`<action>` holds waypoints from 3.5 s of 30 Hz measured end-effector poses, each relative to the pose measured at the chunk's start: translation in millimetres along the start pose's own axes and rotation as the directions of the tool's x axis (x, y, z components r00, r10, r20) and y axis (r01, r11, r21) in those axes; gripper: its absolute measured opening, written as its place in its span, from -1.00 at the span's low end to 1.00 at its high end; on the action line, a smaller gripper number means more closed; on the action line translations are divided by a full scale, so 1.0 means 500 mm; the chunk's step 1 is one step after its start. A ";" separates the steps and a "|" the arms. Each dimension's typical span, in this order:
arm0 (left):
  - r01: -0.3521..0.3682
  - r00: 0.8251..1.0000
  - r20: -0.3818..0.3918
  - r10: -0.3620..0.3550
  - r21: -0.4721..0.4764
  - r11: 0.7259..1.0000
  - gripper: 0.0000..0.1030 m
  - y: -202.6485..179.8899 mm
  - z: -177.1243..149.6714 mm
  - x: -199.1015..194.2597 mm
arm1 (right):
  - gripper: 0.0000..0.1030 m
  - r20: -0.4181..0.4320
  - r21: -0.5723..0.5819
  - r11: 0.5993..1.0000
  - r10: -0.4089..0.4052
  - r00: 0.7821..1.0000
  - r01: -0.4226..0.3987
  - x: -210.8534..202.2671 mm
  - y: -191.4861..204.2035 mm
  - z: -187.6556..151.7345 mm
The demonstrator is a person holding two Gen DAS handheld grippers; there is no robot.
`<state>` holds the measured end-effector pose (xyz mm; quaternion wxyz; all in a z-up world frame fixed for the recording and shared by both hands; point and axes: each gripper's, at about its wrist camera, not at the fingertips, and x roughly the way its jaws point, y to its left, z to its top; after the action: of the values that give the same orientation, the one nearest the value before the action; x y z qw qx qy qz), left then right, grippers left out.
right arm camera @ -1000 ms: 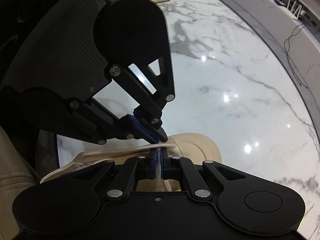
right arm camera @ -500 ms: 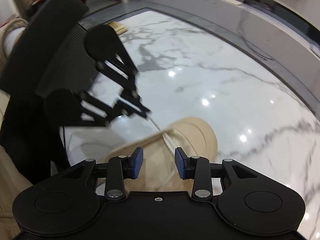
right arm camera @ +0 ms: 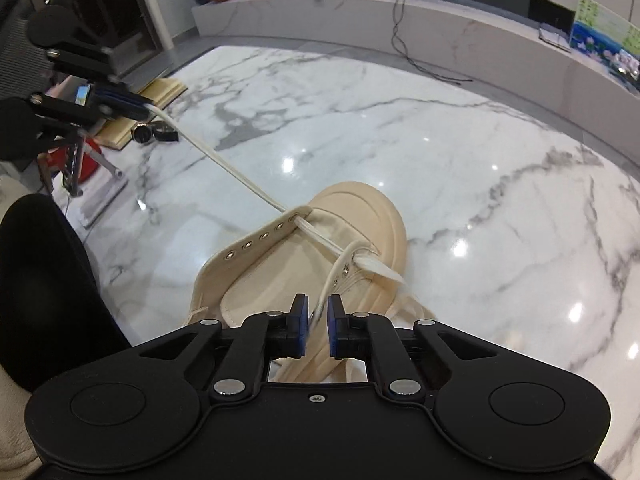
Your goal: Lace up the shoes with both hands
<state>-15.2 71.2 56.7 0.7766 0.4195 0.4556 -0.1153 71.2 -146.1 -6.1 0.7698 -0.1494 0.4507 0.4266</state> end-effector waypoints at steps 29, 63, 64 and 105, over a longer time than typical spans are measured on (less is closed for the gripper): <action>-0.082 0.994 0.060 0.088 -0.101 0.992 -0.96 0.013 -0.014 -0.102 | -0.83 0.042 0.022 0.997 -0.068 0.997 0.067 -0.072 -0.051 -0.033; 0.252 0.962 0.169 -0.216 -0.233 0.939 -0.96 -0.047 0.045 0.154 | -0.96 -0.183 -0.545 0.838 -0.103 0.978 -0.014 0.153 -0.134 0.003; 0.252 0.961 0.171 -0.215 -0.235 0.939 -0.96 -0.046 0.045 0.154 | -0.96 -0.175 -0.534 0.846 -0.098 0.980 -0.011 0.148 -0.134 0.002; -0.234 0.843 0.486 0.231 -0.054 0.971 -0.96 -0.025 0.238 -0.266 | -0.97 0.475 -0.281 0.947 -0.003 0.880 0.155 -0.398 0.094 0.218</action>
<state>-23.9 -53.5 184.6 0.8731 0.4315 0.1897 -0.1245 50.2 -155.3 224.4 0.8394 -0.1796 0.1723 0.4831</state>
